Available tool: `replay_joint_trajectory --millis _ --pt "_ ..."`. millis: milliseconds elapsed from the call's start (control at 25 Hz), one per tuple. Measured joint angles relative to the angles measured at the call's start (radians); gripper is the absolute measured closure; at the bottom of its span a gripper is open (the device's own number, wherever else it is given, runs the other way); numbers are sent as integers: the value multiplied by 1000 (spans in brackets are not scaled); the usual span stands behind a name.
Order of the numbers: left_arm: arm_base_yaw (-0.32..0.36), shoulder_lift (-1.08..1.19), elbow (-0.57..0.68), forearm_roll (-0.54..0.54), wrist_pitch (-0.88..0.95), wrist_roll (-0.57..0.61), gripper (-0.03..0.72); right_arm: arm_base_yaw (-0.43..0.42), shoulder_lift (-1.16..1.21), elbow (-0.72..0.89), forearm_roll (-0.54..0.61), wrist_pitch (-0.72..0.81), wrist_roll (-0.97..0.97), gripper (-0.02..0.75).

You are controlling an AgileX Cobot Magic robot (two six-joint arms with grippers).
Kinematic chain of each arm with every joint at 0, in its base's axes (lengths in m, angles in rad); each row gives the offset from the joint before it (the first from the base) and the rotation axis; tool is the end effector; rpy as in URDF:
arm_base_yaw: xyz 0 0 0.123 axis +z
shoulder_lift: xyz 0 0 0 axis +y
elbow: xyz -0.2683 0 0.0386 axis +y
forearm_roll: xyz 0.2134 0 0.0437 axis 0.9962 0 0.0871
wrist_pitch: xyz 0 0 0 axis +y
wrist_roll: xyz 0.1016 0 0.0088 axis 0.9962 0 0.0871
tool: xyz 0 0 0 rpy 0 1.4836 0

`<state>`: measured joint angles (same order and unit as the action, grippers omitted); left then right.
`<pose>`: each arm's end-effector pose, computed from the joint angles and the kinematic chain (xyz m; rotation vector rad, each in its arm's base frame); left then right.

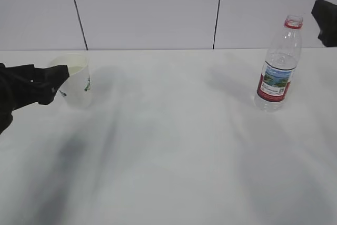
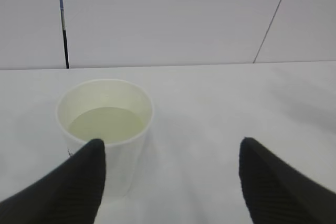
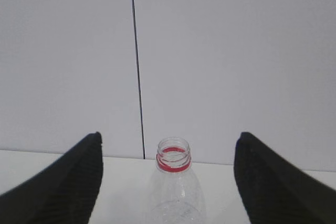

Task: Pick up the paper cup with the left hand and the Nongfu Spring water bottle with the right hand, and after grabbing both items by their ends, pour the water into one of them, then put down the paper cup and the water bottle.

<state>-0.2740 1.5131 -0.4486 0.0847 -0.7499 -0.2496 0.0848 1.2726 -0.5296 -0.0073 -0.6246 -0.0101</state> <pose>0.2525 -0.0771 0.2044 0.1200 1.8119 -0.3805 0.2458 0.0213 0.2754 -0.0840 1.6001 0.0568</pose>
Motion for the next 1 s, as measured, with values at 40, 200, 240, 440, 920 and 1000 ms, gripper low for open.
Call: replay_joint_trajectory --millis 40,200,240,440,920,1000 --pt "0 -15 0 0 22 0 104 0 -16 -7 0 29 0 153" --pt "0 -102 3 0 95 0 105 0 -61 -17 0 109 0 153" --pt "0 -126 5 0 116 0 106 0 -70 -17 0 124 0 153" --pt "0 -215 5 -2 235 0 111 0 -149 -17 0 190 10 152" --pt "0 -392 6 -4 438 0 118 0 -360 -17 0 416 10 152" --pt "0 -431 6 -4 471 0 118 0 -392 -17 0 449 10 153"
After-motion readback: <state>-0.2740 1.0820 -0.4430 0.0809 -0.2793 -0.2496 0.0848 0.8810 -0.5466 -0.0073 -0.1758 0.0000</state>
